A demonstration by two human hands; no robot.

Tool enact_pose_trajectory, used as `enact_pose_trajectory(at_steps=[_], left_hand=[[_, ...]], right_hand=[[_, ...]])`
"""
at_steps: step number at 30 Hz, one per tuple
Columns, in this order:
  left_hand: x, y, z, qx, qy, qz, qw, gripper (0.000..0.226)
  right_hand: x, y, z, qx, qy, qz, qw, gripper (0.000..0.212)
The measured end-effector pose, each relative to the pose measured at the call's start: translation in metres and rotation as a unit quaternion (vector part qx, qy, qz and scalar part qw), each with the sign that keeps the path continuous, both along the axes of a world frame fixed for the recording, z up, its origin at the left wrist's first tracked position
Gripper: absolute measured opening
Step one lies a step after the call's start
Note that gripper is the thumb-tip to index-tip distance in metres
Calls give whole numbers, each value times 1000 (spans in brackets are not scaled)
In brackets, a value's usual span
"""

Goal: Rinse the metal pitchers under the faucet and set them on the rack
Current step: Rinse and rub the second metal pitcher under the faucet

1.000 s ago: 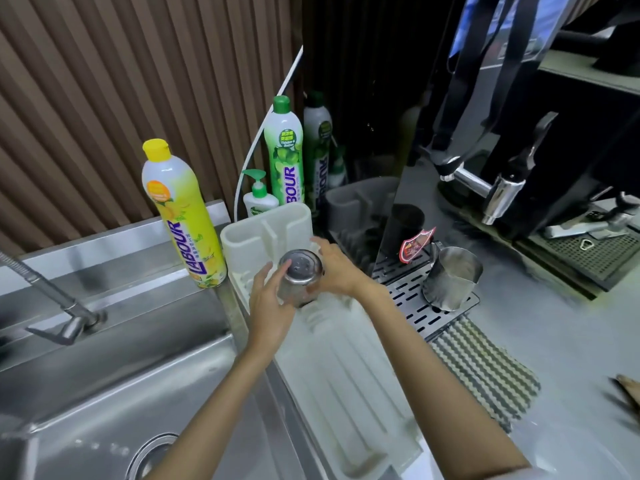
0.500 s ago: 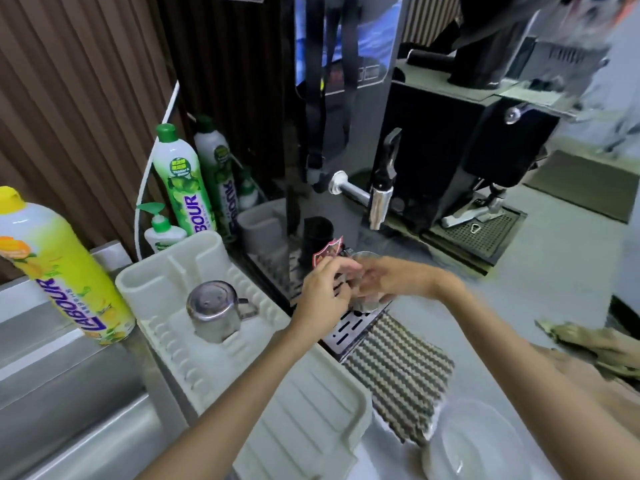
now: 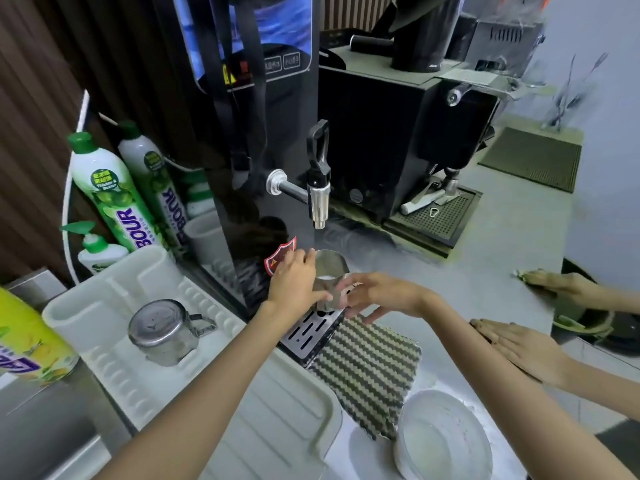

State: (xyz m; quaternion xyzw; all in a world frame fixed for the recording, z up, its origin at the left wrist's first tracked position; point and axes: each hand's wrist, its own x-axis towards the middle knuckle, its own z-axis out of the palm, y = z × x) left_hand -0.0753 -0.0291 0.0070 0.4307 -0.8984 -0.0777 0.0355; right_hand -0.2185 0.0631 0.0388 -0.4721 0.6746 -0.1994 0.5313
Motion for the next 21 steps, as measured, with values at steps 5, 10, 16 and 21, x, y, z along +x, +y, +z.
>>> enact_pose_trajectory(at_steps=[5,10,16,21], left_hand=[[3,8,20,62,36,105,992,45],[23,1,23,321,273,202,884,6],[24,14,1,422,339,202,816,67],[11,36,-9,408,406,210,790,61]], right_hand=[[-2,-3,-14,7,-6,-38,999,37],[-1,-7,-18,-9,13,-111,994,34],[9,-6,-17,46,-33,-68,996,34],[27,-6,-21,24,-27,-141,989,45]])
